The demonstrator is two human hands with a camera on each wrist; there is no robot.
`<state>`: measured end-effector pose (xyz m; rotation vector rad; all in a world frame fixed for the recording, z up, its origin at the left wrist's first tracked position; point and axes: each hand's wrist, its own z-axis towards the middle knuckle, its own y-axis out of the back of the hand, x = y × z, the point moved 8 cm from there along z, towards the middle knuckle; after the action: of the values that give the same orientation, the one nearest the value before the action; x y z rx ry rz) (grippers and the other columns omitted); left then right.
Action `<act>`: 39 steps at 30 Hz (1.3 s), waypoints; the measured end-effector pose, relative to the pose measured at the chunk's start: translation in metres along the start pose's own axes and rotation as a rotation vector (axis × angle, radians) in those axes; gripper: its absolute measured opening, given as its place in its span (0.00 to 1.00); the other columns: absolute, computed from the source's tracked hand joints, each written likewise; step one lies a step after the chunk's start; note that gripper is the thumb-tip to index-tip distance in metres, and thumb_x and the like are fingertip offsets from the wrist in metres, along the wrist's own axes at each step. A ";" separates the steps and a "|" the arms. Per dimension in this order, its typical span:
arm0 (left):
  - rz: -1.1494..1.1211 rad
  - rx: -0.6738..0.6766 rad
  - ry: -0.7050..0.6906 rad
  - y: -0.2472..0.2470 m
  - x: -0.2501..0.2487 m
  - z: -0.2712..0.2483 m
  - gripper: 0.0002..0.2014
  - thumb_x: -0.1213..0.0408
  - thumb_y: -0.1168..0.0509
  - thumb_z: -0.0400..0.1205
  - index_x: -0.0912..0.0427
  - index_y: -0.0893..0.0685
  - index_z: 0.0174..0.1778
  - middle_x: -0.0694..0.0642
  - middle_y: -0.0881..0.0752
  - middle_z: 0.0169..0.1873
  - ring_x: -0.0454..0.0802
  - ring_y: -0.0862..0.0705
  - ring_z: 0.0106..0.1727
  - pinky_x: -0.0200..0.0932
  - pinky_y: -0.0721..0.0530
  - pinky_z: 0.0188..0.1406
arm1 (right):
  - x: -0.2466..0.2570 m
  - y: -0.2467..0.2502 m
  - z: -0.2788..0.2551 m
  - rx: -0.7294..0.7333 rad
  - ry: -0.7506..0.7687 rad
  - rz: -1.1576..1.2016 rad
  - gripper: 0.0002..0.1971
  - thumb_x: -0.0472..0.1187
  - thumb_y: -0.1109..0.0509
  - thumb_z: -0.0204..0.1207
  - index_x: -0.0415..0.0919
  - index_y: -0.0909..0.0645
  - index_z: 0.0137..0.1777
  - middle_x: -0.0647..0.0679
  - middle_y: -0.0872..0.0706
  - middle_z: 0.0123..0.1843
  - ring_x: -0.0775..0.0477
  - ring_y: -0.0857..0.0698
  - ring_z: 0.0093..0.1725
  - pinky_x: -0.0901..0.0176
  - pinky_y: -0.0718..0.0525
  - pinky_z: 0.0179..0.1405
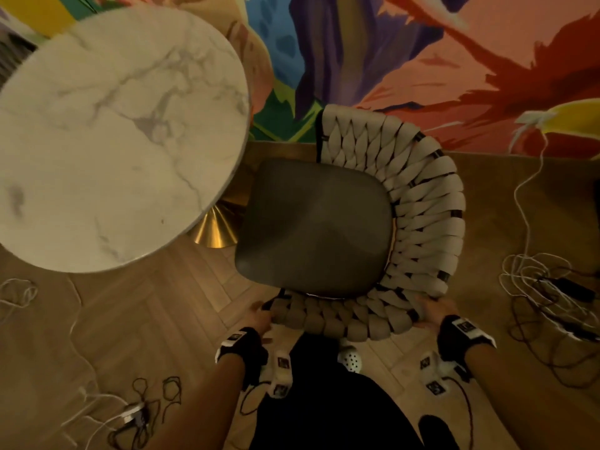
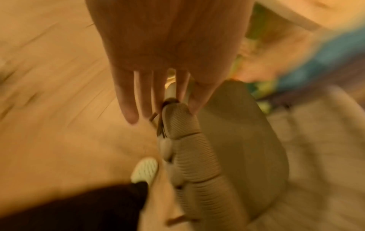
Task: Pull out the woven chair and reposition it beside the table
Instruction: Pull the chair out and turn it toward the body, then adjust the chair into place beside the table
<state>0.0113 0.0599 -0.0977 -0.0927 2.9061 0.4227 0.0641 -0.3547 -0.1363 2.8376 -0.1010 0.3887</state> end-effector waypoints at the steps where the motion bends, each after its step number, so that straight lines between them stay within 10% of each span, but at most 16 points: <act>1: 0.209 -0.047 -0.079 0.004 -0.018 0.005 0.20 0.61 0.39 0.81 0.53 0.25 0.71 0.60 0.20 0.57 0.59 0.22 0.54 0.54 0.16 0.56 | 0.009 0.002 0.019 -0.016 0.009 -0.039 0.23 0.42 0.30 0.78 0.37 0.26 0.71 0.35 0.19 0.69 0.29 0.17 0.64 0.31 0.13 0.55; 7: 0.952 0.002 -0.534 -0.028 -0.111 0.017 0.18 0.56 0.42 0.80 0.51 0.19 0.66 0.57 0.26 0.69 0.60 0.23 0.66 0.50 0.22 0.67 | 0.084 0.000 0.051 -0.021 0.096 -0.308 0.29 0.51 0.30 0.75 0.33 0.26 0.71 0.32 0.18 0.67 0.32 0.13 0.51 0.38 0.10 0.48; 9: 1.110 0.052 -0.650 -0.050 -0.129 0.014 0.19 0.56 0.42 0.79 0.49 0.19 0.66 0.53 0.25 0.71 0.57 0.24 0.69 0.53 0.25 0.70 | 0.110 -0.006 0.035 0.014 0.069 -0.328 0.28 0.50 0.32 0.79 0.36 0.28 0.74 0.32 0.19 0.69 0.33 0.11 0.40 0.46 0.08 0.32; 13: 1.294 0.051 -0.699 -0.068 -0.139 0.010 0.20 0.58 0.40 0.77 0.52 0.23 0.65 0.54 0.24 0.69 0.58 0.25 0.71 0.55 0.30 0.72 | 0.154 -0.011 0.030 0.047 0.095 -0.505 0.29 0.53 0.33 0.79 0.38 0.30 0.75 0.30 0.16 0.66 0.42 0.15 0.26 0.56 0.16 0.26; 22: 1.238 0.001 -0.658 -0.075 -0.171 0.019 0.32 0.50 0.46 0.66 0.44 0.29 0.71 0.51 0.25 0.73 0.55 0.28 0.75 0.59 0.32 0.74 | 0.322 0.018 0.035 -0.162 0.451 -0.608 0.20 0.50 0.40 0.82 0.34 0.19 0.60 0.32 0.14 0.62 0.30 0.14 0.54 0.38 0.14 0.56; 29: 1.222 0.028 -0.707 -0.076 -0.169 0.041 0.31 0.48 0.38 0.67 0.41 0.27 0.69 0.48 0.25 0.72 0.51 0.26 0.73 0.53 0.27 0.72 | 0.421 -0.001 0.072 -0.212 0.528 -0.742 0.27 0.52 0.38 0.81 0.34 0.28 0.74 0.32 0.20 0.70 0.28 0.16 0.59 0.35 0.15 0.60; 39: 1.149 0.078 -0.701 -0.069 -0.170 0.049 0.23 0.44 0.39 0.67 0.33 0.23 0.61 0.43 0.18 0.60 0.50 0.19 0.62 0.54 0.19 0.60 | 0.452 -0.012 0.089 -0.348 0.508 -0.825 0.26 0.47 0.30 0.77 0.29 0.24 0.67 0.29 0.17 0.65 0.28 0.16 0.60 0.37 0.16 0.60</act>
<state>0.1928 0.0136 -0.1267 1.4402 1.9880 0.3689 0.5222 -0.3818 -0.0985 2.1091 0.9547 0.7670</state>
